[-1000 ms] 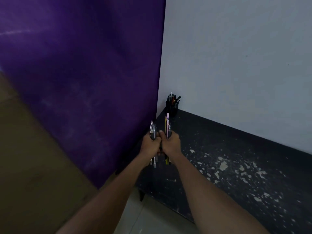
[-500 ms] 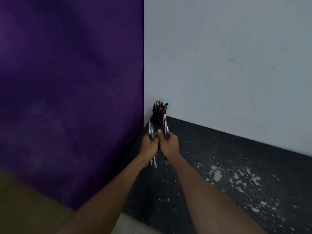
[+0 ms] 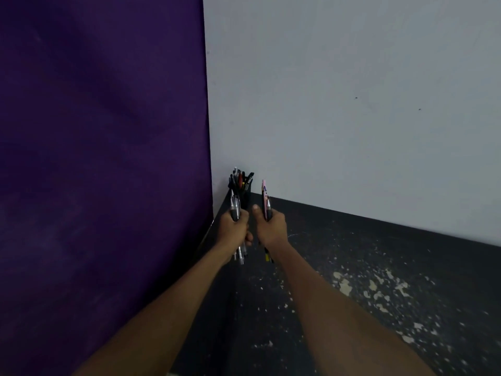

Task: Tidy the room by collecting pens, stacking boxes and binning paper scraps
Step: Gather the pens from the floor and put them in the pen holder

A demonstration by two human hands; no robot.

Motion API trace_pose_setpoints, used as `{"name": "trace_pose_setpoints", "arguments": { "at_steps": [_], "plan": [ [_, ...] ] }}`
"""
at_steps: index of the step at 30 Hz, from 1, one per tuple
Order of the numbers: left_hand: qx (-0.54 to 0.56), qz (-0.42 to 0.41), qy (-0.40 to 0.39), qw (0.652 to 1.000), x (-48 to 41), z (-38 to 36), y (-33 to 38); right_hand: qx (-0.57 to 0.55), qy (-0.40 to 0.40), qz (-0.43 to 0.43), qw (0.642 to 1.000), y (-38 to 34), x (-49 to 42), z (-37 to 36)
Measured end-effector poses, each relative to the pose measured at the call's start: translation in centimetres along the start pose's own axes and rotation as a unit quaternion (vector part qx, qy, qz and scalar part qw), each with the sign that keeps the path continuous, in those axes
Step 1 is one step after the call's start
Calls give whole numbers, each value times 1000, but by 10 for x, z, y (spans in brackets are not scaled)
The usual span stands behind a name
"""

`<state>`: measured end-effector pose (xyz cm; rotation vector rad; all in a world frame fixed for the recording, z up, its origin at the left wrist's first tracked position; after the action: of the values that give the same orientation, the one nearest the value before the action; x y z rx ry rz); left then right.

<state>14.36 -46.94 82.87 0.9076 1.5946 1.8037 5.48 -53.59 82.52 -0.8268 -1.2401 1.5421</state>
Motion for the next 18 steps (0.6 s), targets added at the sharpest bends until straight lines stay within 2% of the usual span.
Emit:
{"name": "trace_pose_setpoints", "arguments": {
  "at_steps": [7,18],
  "plan": [
    [14,3,-2,1000,-31,-14,2,-2,12,2,1000,0,-38,5],
    [47,17,53,997,-97,-28,0,-45,-22,-31,998,13,-114,-3]
  ]
}}
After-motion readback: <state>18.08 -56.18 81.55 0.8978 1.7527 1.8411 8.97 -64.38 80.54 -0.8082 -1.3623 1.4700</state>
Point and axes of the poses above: each hand's wrist, its own x-axis away from the middle knuckle, its own z-axis out of the back of the hand, y = z × x, the point moved 3 cm from there along -x, towards the middle knuckle, and after that the axes turned 2 degrees about -z, right-handed, at the moved point
